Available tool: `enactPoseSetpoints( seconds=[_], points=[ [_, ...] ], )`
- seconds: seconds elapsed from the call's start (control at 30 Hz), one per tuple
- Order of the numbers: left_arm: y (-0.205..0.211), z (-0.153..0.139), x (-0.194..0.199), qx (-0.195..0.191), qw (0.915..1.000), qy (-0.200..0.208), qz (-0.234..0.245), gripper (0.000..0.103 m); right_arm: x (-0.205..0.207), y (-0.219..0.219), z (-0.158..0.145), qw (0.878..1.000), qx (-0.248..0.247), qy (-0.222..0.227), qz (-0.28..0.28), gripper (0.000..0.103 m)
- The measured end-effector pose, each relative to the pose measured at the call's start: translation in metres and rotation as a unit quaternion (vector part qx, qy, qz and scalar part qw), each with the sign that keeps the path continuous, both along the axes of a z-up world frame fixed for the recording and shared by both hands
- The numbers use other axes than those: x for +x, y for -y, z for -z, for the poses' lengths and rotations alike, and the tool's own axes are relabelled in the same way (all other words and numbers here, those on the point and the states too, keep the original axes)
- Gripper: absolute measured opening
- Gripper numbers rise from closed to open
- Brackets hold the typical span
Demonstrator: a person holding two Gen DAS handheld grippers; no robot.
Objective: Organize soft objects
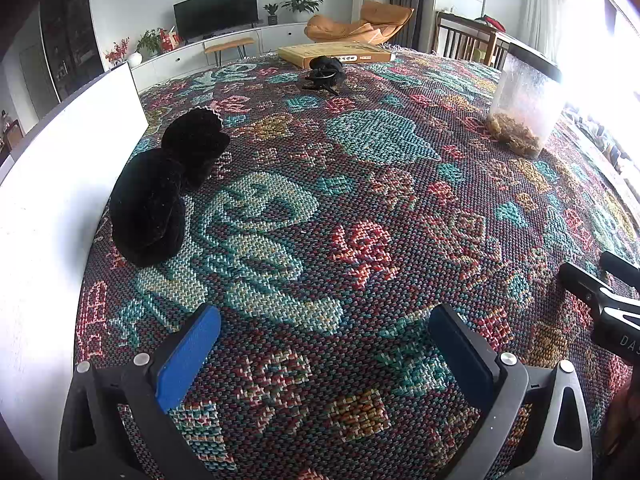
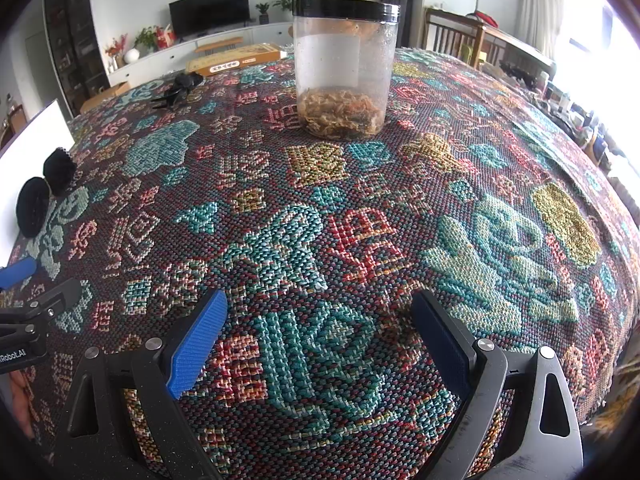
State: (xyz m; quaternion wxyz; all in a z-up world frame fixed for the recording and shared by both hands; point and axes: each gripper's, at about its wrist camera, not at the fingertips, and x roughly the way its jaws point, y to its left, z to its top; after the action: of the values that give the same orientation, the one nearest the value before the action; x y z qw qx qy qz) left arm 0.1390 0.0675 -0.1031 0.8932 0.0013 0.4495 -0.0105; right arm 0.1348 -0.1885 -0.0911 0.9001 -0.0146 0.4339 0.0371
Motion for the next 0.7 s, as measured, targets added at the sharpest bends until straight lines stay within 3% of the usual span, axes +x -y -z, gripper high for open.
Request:
enactPoseSetpoints(
  seconds=[0.43,0.63,0.7],
  points=[
    [0.000,0.000,-0.002,0.002,1.0000,-0.002,0.000,0.103,0.000,0.000,0.000,1.000,0.000,0.000,0.000,0.094],
    [-0.003,-0.006,-0.002,0.002,0.9983,-0.043,0.038,0.103,0.000,0.000,0.000,1.000,0.002,0.001,-0.001,0.094],
    [-0.011,-0.021,-0.003,0.014,0.9987,-0.027,0.040,0.103,0.000,-0.001,-0.001,1.000,0.001,0.001,-0.001,0.094]
  ],
)
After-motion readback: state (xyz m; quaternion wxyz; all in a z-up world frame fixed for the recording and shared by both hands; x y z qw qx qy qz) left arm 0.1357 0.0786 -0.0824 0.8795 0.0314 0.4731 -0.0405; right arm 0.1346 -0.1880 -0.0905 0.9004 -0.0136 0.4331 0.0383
